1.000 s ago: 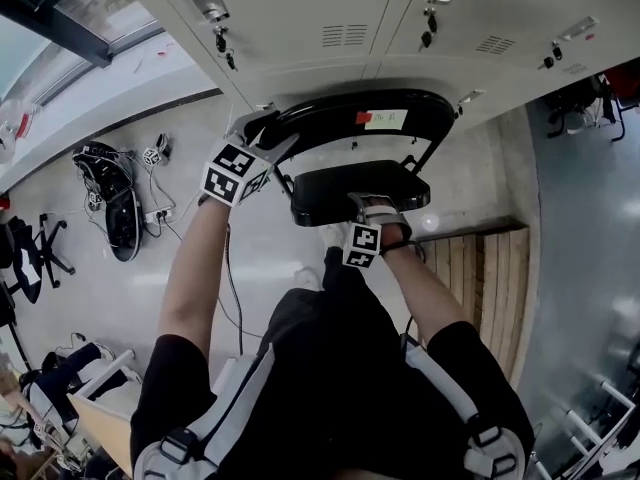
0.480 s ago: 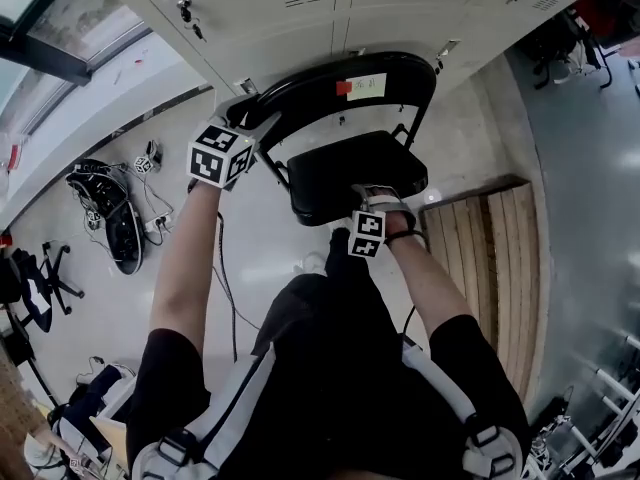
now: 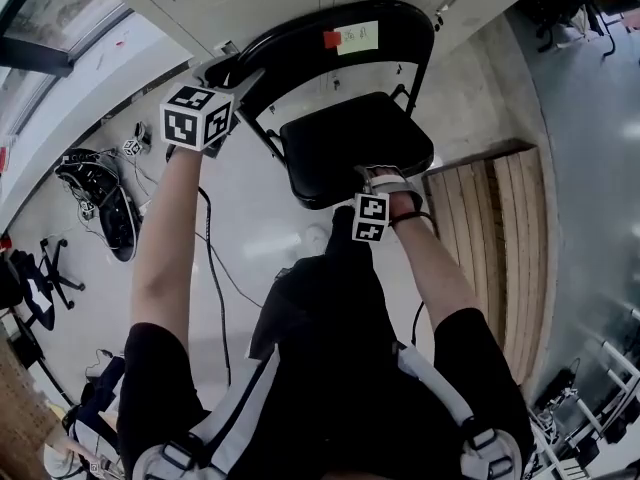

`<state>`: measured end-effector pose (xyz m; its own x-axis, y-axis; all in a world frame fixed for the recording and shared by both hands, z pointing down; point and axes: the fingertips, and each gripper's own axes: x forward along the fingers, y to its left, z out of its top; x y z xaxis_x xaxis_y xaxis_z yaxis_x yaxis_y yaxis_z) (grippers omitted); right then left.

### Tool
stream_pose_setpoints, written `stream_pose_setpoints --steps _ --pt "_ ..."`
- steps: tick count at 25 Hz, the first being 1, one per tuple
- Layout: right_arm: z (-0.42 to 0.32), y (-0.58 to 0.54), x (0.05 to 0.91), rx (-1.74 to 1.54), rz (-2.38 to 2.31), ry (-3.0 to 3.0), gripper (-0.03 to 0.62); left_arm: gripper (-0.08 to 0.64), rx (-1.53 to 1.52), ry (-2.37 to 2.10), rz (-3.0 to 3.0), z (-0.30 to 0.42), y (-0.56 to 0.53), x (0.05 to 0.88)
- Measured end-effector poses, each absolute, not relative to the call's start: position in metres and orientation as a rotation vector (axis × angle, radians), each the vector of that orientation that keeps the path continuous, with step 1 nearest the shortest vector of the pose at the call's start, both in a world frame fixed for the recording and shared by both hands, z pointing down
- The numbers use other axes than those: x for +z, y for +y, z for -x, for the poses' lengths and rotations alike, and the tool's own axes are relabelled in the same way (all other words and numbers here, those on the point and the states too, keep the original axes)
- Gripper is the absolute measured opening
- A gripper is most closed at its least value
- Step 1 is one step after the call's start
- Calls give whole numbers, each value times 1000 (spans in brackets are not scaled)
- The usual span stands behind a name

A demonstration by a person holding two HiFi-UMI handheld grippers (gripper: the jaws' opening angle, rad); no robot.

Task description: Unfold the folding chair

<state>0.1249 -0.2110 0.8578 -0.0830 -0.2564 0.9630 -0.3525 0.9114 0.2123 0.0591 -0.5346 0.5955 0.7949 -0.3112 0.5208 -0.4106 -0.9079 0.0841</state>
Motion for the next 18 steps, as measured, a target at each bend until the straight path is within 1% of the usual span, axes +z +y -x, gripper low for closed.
stream_pose_setpoints --steps 2,4,7,8,9,13,18 --pt "-122 -195 867 129 -461 -1693 319 207 761 -561 -2778 -60 -538 602" --pt "-118 -173 871 293 -410 -1755 319 206 774 -548 -2756 -61 -538 611" --pt "-116 -142 881 564 -328 -1783 219 204 814 -518 -2692 -58 -527 636" --pt "-118 -136 888 614 -332 -1774 141 202 831 -505 -2669 -58 -521 647" --pt "-121 -130 898 649 -344 -1762 92 202 848 -489 -2650 -57 -515 657" --pt "-127 -106 947 687 -380 -1710 101 199 914 -386 -2626 -61 -479 691" --pt "-121 -74 994 712 -417 -1641 100 196 910 -370 -2621 -70 -468 701"
